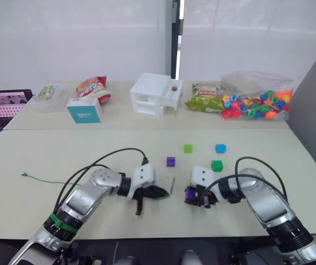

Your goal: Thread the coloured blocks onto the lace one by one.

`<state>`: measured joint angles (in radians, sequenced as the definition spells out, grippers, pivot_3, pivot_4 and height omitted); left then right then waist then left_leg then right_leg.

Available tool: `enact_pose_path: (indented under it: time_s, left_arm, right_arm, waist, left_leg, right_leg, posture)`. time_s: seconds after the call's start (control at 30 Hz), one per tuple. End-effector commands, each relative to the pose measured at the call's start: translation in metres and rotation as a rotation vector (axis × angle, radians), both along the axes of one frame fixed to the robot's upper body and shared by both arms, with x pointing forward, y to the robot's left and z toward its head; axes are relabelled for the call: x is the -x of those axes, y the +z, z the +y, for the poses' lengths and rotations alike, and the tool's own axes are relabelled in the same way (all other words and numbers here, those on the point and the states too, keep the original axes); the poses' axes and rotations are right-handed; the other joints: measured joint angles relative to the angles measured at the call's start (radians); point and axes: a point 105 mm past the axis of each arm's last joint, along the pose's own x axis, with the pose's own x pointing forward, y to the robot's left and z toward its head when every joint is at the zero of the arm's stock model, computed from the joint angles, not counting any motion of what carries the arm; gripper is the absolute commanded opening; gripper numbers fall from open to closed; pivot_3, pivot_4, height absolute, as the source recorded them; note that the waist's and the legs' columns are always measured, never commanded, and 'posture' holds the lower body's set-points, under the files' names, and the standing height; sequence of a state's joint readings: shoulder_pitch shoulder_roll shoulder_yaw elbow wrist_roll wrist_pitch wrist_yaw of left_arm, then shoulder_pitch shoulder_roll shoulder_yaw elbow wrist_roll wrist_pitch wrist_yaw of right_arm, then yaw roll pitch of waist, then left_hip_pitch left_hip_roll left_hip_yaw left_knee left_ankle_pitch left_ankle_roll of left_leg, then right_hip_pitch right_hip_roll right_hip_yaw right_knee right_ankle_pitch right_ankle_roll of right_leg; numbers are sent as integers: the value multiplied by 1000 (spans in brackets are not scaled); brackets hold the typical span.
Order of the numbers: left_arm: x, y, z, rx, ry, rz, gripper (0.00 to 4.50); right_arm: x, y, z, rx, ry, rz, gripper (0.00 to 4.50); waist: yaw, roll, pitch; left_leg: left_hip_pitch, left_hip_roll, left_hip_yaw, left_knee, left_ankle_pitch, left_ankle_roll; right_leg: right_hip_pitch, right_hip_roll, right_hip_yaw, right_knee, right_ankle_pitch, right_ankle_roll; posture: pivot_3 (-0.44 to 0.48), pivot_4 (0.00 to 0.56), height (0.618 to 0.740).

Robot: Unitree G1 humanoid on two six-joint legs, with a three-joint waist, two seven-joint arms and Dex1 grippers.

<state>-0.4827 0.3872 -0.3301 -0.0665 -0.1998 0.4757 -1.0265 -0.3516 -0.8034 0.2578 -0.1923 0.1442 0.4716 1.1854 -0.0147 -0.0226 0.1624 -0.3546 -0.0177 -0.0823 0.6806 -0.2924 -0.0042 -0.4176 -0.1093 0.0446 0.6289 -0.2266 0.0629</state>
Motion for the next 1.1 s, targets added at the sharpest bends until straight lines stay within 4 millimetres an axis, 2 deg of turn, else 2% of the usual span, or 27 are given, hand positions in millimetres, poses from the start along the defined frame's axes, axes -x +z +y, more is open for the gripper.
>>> enact_pose_path:
  time_s: [0.03,0.2,0.3,0.37,0.5,0.6,0.7,0.83,1.1]
  left_arm:
    - [-10,36,5,183,110,-4,0]
    - [-17,31,-1,288,243,118,1436]
    - [-16,25,-1,278,278,163,2519]
    - [-14,21,2,261,295,187,3063]
    - [-4,12,4,185,266,163,4439]
    - [8,-9,1,70,249,87,4500]
    - [10,-15,-19,103,348,84,4500]
    - [13,-21,-30,87,393,85,4500]
    - [18,-32,-35,-8,481,40,4500]
  right_arm:
    - [-7,10,-15,4,-71,-30,1191]
    - [-9,14,-16,14,-62,-26,1191]
    - [-10,13,-16,16,-54,-18,1191]
    - [-11,12,-16,18,-48,-13,1191]
    - [-12,12,-15,17,-39,-7,1191]
    - [-14,10,-13,16,-32,-3,1191]
    - [-13,8,-11,10,-26,2,1191]
    - [-11,7,-9,6,-22,7,1191]
    - [-6,4,-6,0,-20,18,1191]
  waist:
    - [0,0,0]
    - [4,0,0]
    - [3,0,0]
    - [0,0,0]
    - [0,0,0]
    - [1,0,0]
    - [3,0,0]
    - [9,-1,0]
    - [6,0,0]
  left_leg:
    - [0,0,0,0,0,0]
    - [-1,-1,0,0,0,0]
    - [-2,-1,0,0,0,0]
    - [-3,-1,0,0,0,0]
    - [-3,-1,0,-1,0,0]
    - [-3,-1,0,-1,0,-1]
    - [-3,-1,0,-1,0,-1]
    - [-3,-1,0,-1,1,-1]
    - [-2,-1,0,-1,0,-1]
  right_leg:
    - [0,0,0,0,0,0]
    - [0,-1,0,0,0,0]
    - [-2,-1,0,0,0,0]
    - [-4,-1,0,1,0,0]
    - [-4,-1,0,1,0,0]
    - [-3,-1,0,-1,0,0]
    - [-3,-1,0,-1,0,0]
    - [-2,-2,0,-2,0,0]
    - [-2,-2,0,-1,0,0]
  posture:
    - [0,150,740]
    - [0,150,740]
    - [0,150,740]
    - [0,150,740]
    - [0,150,740]
    - [0,150,740]
    - [0,150,740]
    - [0,150,740]
    - [0,150,740]
